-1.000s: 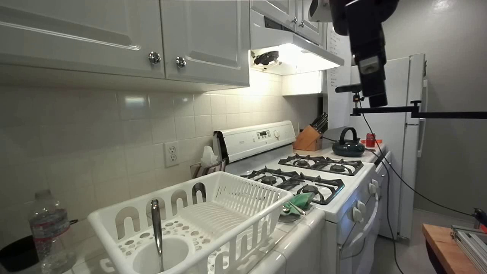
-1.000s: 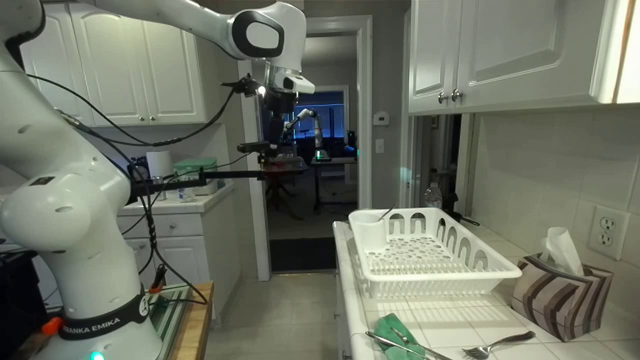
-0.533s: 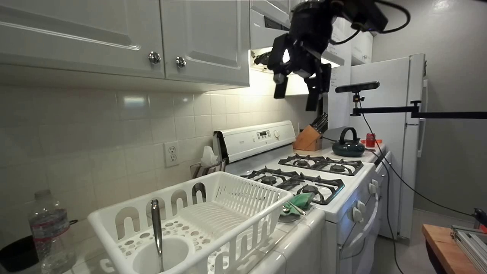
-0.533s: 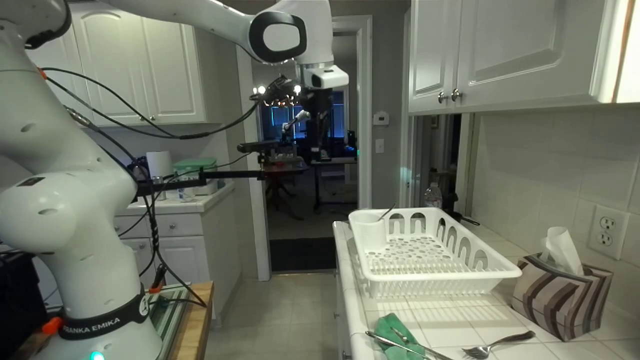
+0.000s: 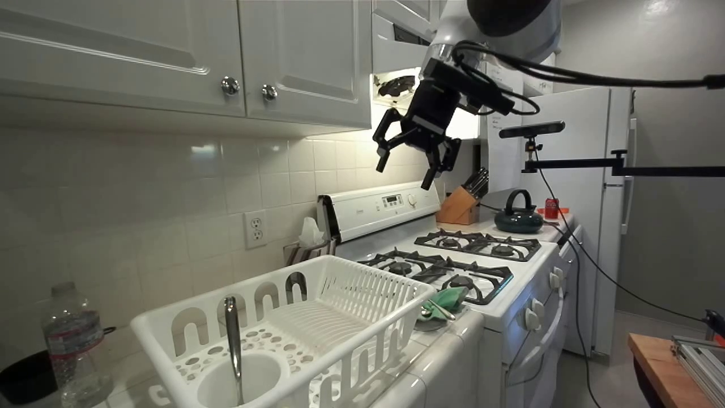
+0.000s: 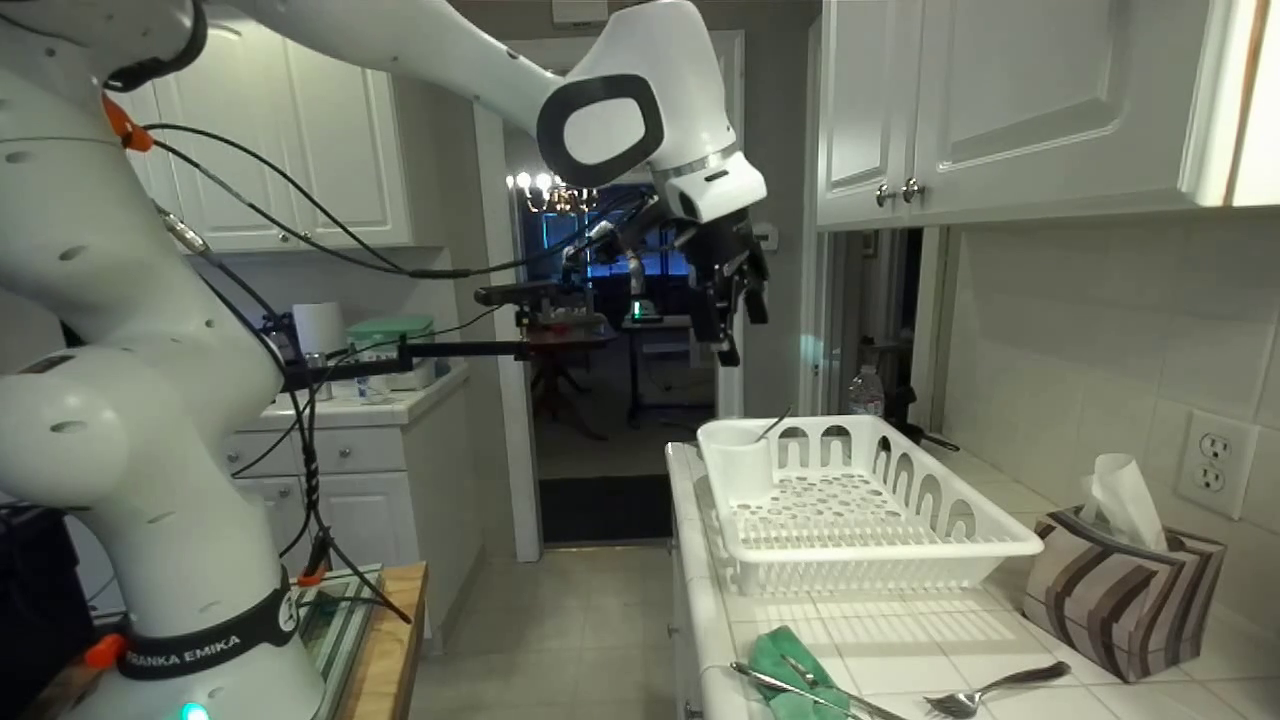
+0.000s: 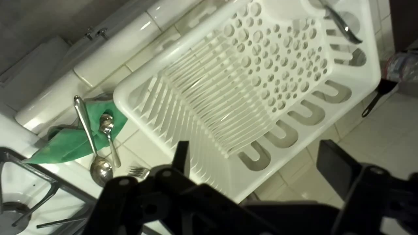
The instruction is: Place one silver fork on the dishrack.
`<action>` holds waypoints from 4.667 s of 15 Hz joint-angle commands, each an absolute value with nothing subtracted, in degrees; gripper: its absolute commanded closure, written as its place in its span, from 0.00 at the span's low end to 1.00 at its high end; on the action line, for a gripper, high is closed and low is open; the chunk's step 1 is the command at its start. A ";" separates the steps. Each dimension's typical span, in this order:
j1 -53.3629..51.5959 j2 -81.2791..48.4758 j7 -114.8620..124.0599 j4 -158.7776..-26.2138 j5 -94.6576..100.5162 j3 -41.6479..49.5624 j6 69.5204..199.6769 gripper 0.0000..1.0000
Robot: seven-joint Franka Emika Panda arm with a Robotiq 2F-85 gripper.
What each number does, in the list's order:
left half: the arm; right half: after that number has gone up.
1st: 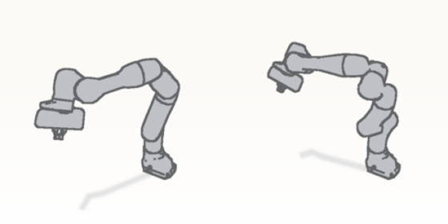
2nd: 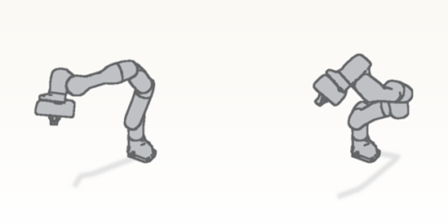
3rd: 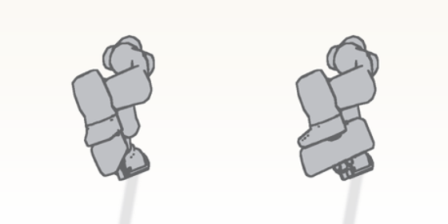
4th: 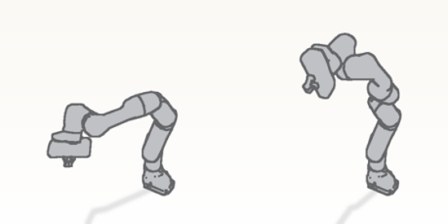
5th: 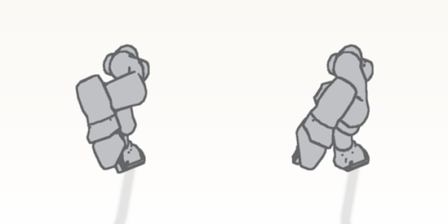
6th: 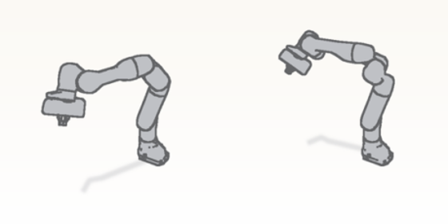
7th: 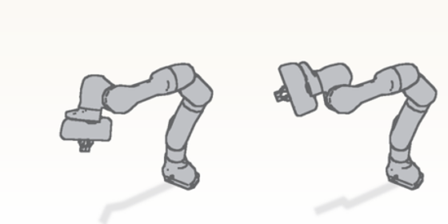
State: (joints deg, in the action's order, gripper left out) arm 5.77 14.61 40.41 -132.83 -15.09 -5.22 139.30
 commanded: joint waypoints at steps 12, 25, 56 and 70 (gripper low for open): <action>6.86 7.17 22.34 -133.44 -8.26 3.61 142.43 0.00; 8.15 -3.16 18.80 -125.56 -4.27 6.39 146.62 0.00; 19.11 -22.98 -27.37 -113.64 -8.01 -0.26 152.44 0.00; 22.07 -30.97 -34.54 -111.23 -9.95 -4.52 153.71 0.00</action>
